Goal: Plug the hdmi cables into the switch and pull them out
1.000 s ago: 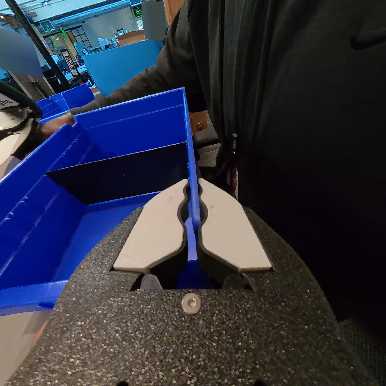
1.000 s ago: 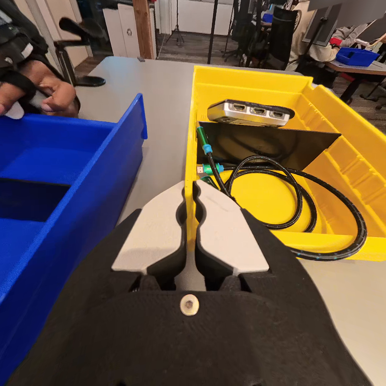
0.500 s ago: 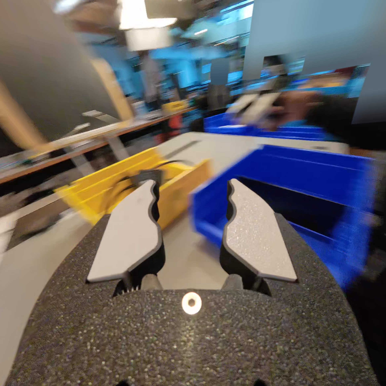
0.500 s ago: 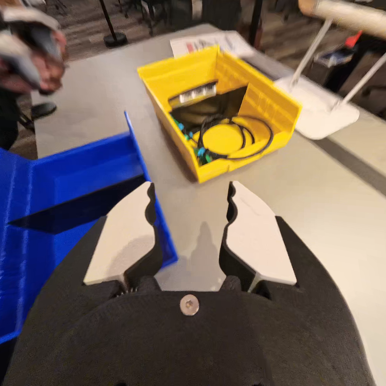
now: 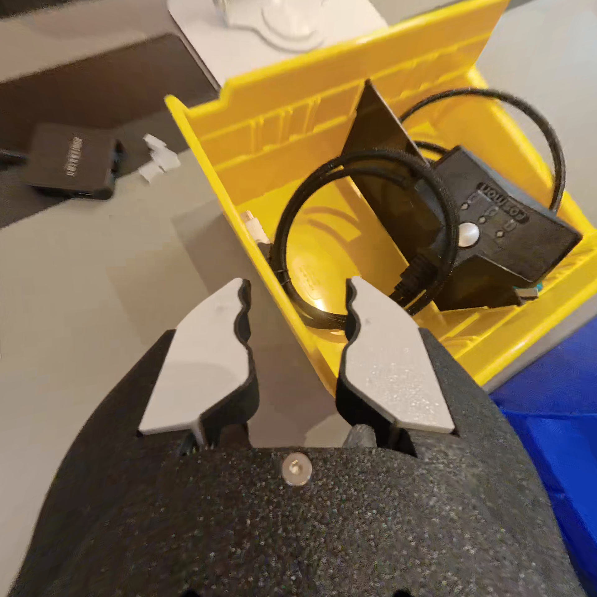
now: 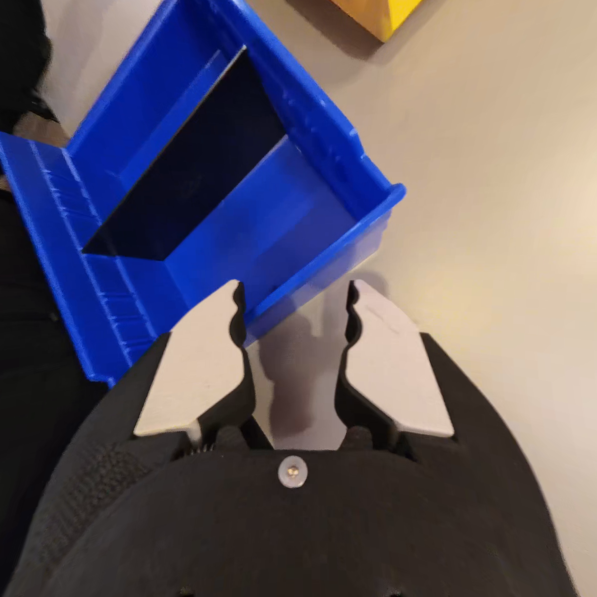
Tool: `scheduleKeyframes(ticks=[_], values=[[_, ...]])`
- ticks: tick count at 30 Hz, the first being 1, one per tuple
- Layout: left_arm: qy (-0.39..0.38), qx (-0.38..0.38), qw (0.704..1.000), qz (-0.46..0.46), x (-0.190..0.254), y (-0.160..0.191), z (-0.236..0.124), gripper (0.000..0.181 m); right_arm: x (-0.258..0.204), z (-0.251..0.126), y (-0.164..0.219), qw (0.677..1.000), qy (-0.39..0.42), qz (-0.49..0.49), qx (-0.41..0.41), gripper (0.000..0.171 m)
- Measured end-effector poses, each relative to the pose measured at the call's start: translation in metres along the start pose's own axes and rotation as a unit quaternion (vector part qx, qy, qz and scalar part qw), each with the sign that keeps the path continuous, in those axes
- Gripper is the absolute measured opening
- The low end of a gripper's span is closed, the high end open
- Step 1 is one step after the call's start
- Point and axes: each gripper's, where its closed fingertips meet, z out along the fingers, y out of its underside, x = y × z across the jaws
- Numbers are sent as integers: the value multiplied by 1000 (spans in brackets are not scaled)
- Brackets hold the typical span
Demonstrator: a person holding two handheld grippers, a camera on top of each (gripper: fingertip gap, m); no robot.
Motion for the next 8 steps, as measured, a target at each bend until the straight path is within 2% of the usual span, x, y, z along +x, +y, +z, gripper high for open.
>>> scheduleKeyframes(ticks=[1, 3, 8], values=[[15, -10, 1000, 2, 3, 3, 5, 49, -2, 0, -1, 1000, -15, 1, 1, 53], [0, -4, 1000, -8, -4, 4, 9, 38, -3, -2, -4, 1000, -24, -16, 0, 38], [-34, 7, 999, -30, -31, 16, -9, 17, 32, -18, -10, 997, 34, -69, -28, 28]])
